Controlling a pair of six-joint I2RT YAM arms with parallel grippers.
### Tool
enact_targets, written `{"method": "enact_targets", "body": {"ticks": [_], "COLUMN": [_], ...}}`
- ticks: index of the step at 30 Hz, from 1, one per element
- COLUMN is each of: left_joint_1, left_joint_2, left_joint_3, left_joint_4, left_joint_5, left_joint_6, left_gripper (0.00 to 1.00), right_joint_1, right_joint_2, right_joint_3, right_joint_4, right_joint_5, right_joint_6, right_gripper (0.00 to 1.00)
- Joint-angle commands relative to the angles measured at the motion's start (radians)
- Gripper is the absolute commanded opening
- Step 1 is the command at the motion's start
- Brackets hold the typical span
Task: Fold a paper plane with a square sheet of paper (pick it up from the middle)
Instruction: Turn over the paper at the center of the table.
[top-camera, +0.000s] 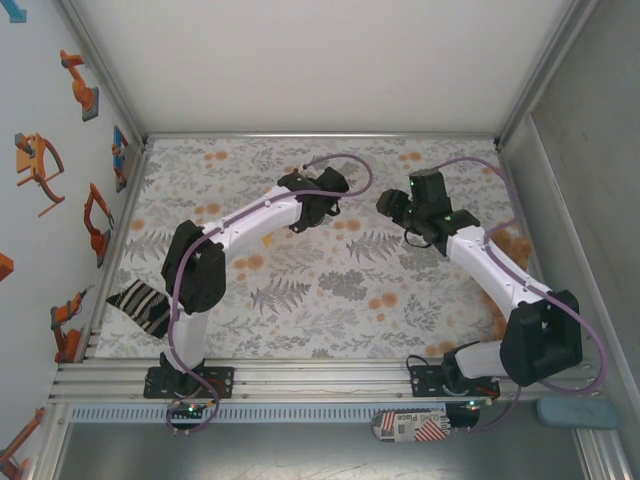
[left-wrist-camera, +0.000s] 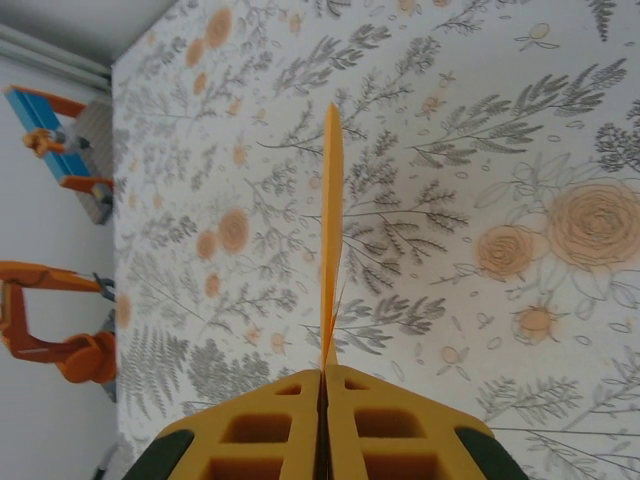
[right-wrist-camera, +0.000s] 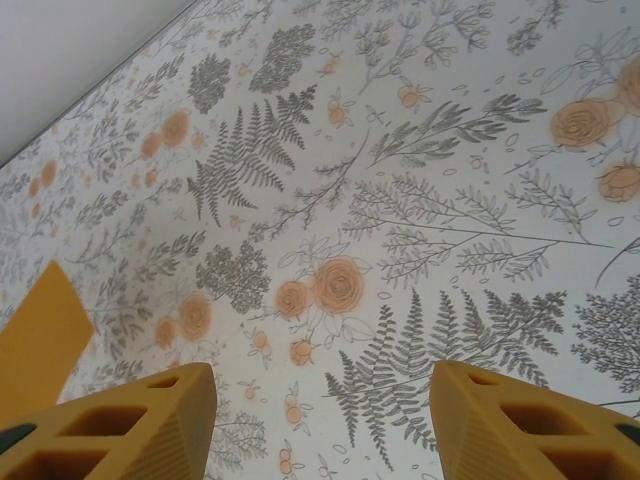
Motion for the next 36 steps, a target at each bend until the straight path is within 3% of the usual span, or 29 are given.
{"method": "enact_targets", "body": {"ticks": [1, 3, 6, 16, 19, 24, 28, 31, 33, 36], "left_joint_1": [0.002, 0.003, 0.000, -0.042, -0.048, -0.034, 0.011, 0.076, 0.129, 0.214], "left_joint_2": [-0.015, -0.014, -0.016, 0.075, 0.090, 0.065, -0.006, -0.085, -0.149, -0.248], "left_joint_3": [0.012, 0.010, -0.020, -0.082, -0.075, -0.109, -0.171, -0.256, -0.338, -0.483], "left_joint_4": [0.022, 0.063, 0.139, 0.196, 0.209, 0.298, 0.393, 0.485, 0.566, 0.672], "left_joint_5": [-0.107, -0.108, 0.002, 0.261, 0.394, 0.620, 0.794, 0.948, 1.032, 1.091], "left_joint_6": [0.125, 0.171, 0.186, 0.057, 0.015, -0.048, -0.114, -0.198, -0.268, -0.358], "left_gripper": [0.09, 0.08, 0.08, 0.12, 0.17, 0.29, 0.45, 0.58, 0.65, 0.72], "right_joint_1": [-0.017, -0.026, -0.034, -0.041, -0.042, -0.043, -0.044, -0.043, -0.036, 0.004], "right_joint_2": [-0.039, -0.047, -0.051, -0.061, -0.067, -0.082, -0.070, -0.036, 0.008, 0.079], "right_joint_3": [-0.024, -0.035, -0.041, -0.047, -0.049, -0.057, -0.047, -0.022, 0.006, 0.041], "right_joint_4": [-0.019, -0.023, -0.032, -0.067, -0.081, -0.097, -0.108, -0.094, -0.084, -0.075], "right_joint_5": [0.046, 0.055, 0.057, 0.085, 0.103, 0.128, 0.109, 0.025, -0.063, -0.113], "right_joint_6": [0.032, 0.041, 0.048, 0.056, 0.061, 0.073, 0.055, 0.005, -0.028, -0.040], "right_gripper": [0.57, 0.57, 0.57, 0.56, 0.56, 0.56, 0.57, 0.61, 0.75, 0.76]}}
